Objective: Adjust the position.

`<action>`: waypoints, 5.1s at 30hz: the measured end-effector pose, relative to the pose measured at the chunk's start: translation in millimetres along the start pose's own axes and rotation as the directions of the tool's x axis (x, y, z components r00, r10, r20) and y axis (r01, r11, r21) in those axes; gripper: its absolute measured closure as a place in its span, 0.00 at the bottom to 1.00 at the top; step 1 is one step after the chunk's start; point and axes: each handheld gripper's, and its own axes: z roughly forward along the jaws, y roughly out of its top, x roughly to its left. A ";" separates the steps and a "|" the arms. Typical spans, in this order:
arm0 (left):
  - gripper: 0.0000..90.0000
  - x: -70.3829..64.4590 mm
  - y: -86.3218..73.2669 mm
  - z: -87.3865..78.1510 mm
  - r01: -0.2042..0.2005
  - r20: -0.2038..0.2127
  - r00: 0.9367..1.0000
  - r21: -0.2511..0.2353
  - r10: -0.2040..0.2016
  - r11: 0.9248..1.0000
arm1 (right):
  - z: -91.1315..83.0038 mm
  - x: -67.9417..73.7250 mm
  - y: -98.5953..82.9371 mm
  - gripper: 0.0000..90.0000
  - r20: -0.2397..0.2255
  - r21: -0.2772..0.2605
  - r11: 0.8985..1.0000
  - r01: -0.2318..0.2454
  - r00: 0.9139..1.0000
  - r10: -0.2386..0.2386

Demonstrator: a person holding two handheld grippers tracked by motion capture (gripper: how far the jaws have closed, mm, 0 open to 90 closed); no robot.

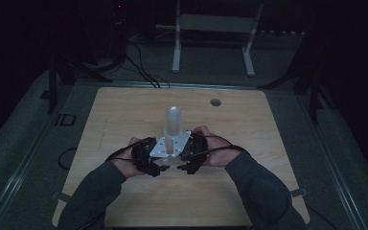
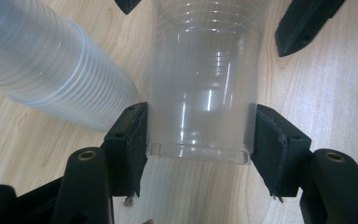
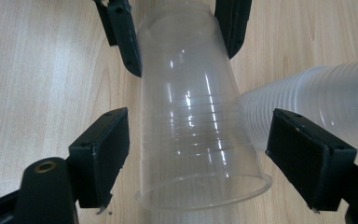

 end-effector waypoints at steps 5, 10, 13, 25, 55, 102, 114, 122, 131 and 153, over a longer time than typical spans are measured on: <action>0.45 3.4 -4.3 1.4 0.013 0.001 1.000 -0.006 -0.013 1.000 | -4.2 -0.1 0.5 0.23 0.012 -0.016 1.000 -0.010 1.000 0.010; 0.45 4.5 -10.7 3.5 0.040 0.004 0.999 -0.016 -0.040 0.999 | -13.3 -3.1 -2.5 0.24 0.022 -0.056 0.998 -0.033 0.999 0.035; 0.45 5.2 -13.2 3.5 0.050 0.001 0.999 -0.027 -0.050 0.998 | -17.3 -4.8 -4.9 0.25 0.028 -0.067 0.997 -0.043 0.999 0.045; 0.45 8.4 -24.9 5.3 0.117 -0.010 0.993 -0.070 -0.118 0.991 | -21.8 -7.6 -12.2 0.27 0.055 -0.083 0.993 -0.088 0.994 0.093; 0.45 13.2 -40.5 -3.4 0.200 0.005 0.979 -0.178 -0.203 0.963 | -25.4 -10.9 -43.5 0.29 0.019 -0.211 0.943 -0.256 0.964 0.266; 0.46 23.6 -57.2 -19.3 0.273 0.024 0.959 -0.339 -0.282 0.901 | -1.9 -9.3 -61.4 0.27 -0.123 -0.428 0.782 -0.453 0.887 0.446; 0.46 25.5 -60.3 -22.4 0.286 0.031 0.955 -0.373 -0.296 0.883 | 4.8 -8.4 -60.5 0.27 -0.146 -0.452 0.755 -0.474 0.875 0.462; 0.46 25.6 -61.0 -21.4 0.292 0.035 0.953 -0.388 -0.302 0.874 | 6.2 -9.5 -60.1 0.27 -0.161 -0.484 0.729 -0.484 0.868 0.469; 0.46 26.1 -62.1 -22.7 0.297 0.051 0.951 -0.418 -0.304 0.859 | 10.1 -11.5 -60.1 0.27 -0.179 -0.506 0.701 -0.502 0.856 0.484; 0.46 26.6 -64.7 -29.6 0.305 0.116 0.951 -0.504 -0.287 0.808 | 14.2 -12.4 -60.1 0.25 -0.294 -0.587 0.584 -0.560 0.820 0.491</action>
